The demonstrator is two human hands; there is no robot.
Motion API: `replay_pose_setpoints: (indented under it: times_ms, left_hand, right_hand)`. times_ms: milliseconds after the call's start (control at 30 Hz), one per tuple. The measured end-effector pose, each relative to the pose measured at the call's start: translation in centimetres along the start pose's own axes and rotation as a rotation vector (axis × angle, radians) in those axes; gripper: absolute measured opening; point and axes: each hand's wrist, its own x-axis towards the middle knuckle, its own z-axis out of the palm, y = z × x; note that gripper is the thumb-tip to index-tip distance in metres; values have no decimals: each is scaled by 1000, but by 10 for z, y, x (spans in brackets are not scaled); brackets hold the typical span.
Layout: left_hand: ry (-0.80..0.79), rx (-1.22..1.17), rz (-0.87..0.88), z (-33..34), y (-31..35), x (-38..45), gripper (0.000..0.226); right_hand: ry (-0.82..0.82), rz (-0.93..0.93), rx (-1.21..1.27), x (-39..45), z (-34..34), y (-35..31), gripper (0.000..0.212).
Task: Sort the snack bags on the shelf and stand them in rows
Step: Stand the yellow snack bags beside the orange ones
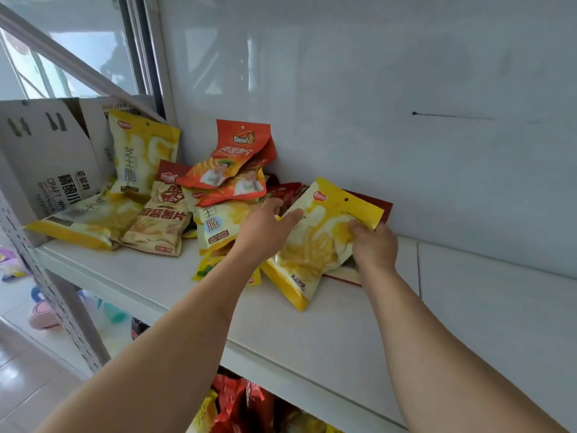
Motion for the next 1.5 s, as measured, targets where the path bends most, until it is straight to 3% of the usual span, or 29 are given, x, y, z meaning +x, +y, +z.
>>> replay_pose_setpoints:
  times_ms: [233, 367, 467, 567, 733, 867, 933, 1100, 1333, 1433, 1500]
  left_hand:
    - [-337, -226, 10, -16, -26, 43, 103]
    - [-490, -427, -15, -29, -39, 60, 112]
    - [-581, -567, -34, -39, -40, 65, 99]
    - [-700, -716, -45, -41, -43, 68, 68]
    - [-865, -844, -94, -44, -52, 66, 48]
    - [-851, -880, -115, -55, -60, 70, 28]
    - [-807, -908, -152, -67, -64, 77, 29]
    - [-648, -991, -225, -96, -81, 98, 35]
    - [-416, -1097, -258, -122, -112, 119, 44]
    - [-368, -1102, -285, -125, -117, 121, 35]
    - [-374, -1105, -286, -125, -120, 121, 36]
  right_hand:
    - [-26, 158, 390, -4, 19, -33, 9]
    - [-19, 226, 525, -18, 30, -58, 17]
    - [-12, 224, 575, -31, 36, -74, 22]
    - [-18, 214, 578, -38, 37, -82, 17]
    - [3, 228, 513, -43, 43, -86, 22]
    - [22, 302, 601, -38, 51, -75, 62]
    - [32, 332, 643, -37, 55, -69, 68]
    - [-50, 352, 414, -45, 87, -63, 38]
    - [-318, 29, -452, -55, 140, -75, 24]
    - [-296, 11, -577, -54, 156, -78, 18]
    - [-271, 48, -502, -52, 161, -75, 12]
